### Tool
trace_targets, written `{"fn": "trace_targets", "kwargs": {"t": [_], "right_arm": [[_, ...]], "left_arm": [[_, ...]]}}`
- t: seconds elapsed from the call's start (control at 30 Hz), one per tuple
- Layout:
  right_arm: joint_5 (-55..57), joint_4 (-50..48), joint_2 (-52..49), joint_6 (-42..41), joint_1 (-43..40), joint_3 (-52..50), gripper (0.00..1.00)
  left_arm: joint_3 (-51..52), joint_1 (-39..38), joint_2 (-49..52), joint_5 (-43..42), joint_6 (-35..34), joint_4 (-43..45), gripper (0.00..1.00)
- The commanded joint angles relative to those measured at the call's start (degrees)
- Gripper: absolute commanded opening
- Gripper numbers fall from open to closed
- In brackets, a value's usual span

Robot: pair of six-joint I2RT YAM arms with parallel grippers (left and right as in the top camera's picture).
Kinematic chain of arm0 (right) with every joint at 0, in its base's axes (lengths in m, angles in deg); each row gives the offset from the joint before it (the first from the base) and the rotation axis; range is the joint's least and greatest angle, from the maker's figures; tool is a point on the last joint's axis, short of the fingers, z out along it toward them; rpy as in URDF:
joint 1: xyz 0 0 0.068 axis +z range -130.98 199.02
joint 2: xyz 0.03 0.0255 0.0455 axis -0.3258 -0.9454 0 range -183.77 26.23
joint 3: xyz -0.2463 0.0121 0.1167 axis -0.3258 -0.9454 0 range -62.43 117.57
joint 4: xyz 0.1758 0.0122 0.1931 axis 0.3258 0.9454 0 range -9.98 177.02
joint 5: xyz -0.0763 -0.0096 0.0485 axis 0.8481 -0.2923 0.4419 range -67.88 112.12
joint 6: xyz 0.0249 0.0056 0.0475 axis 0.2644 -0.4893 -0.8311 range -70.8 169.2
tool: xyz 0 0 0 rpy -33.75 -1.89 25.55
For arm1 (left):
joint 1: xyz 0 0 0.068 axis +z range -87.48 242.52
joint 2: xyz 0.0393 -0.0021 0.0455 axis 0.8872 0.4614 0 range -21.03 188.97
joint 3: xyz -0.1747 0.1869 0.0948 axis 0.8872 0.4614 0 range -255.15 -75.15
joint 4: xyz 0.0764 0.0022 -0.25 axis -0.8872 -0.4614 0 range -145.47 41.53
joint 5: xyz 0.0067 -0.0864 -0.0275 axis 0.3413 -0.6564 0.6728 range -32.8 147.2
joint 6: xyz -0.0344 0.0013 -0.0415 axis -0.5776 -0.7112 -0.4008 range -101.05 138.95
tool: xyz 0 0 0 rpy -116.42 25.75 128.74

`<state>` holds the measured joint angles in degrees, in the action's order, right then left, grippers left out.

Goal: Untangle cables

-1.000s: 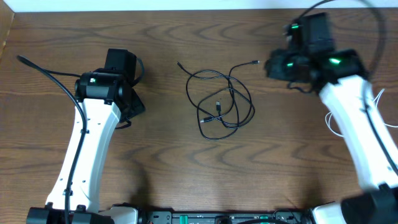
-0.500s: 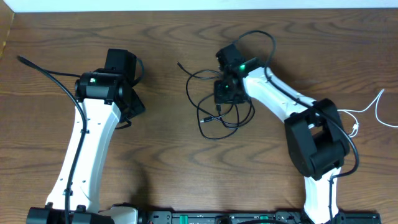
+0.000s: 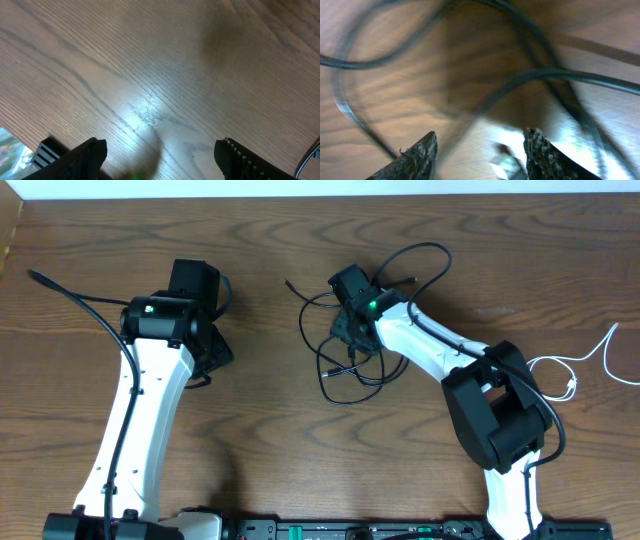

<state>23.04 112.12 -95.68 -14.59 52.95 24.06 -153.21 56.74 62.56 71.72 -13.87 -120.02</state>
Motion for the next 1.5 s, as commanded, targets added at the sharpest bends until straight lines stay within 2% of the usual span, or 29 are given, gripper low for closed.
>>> {"fn": "trace_targets", "kwargs": {"t": [0.0,0.3,0.5,0.57,0.63,0.73,0.83,1.07,1.27,1.33,1.47], "right_arm": [[1.3,-2.3,-0.4,-3.4,1.1,0.0,0.54],[5.8,-2.6,-1.7,-3.5,1.8,-0.1,0.54],[5.5,-3.2,-4.0,-3.5,1.8,-0.1,0.49],[5.6,-3.4,-4.2,-3.2,1.8,-0.1,0.4],[5.6,-4.5,-4.2,-1.3,1.8,-0.1,0.26],[5.6,-6.5,-4.2,3.0,1.8,0.0,0.17],[5.5,-6.6,-4.1,6.8,1.7,0.1,0.01],[2.5,-5.3,-0.7,22.2,1.6,0.1,0.01],[2.5,-0.3,7.6,37.0,1.6,0.1,0.01],[2.5,2.1,12.0,40.3,1.0,0.2,0.01],[2.5,4.2,20.5,41.4,-1.7,0.2,0.01]], "left_arm": [[0.4,0.2,0.0,1.0,-0.3,-0.2,0.75],[0.4,0.2,0.0,1.0,-0.3,-0.2,0.75],[0.4,0.2,0.0,1.0,-0.3,-0.2,0.75],[0.4,0.2,0.0,1.0,-0.3,-0.2,0.75],[0.4,0.2,0.0,1.0,-0.3,-0.2,0.75],[0.4,0.2,0.0,1.0,-0.3,-0.2,0.75],[0.4,0.2,0.0,1.0,-0.3,-0.2,0.75],[0.4,0.2,0.0,1.0,-0.3,-0.2,0.75],[0.4,0.2,0.0,1.0,-0.3,-0.2,0.75],[0.4,0.2,0.0,1.0,-0.3,-0.2,0.75],[0.4,0.2,0.0,1.0,-0.3,-0.2,0.75]]}}
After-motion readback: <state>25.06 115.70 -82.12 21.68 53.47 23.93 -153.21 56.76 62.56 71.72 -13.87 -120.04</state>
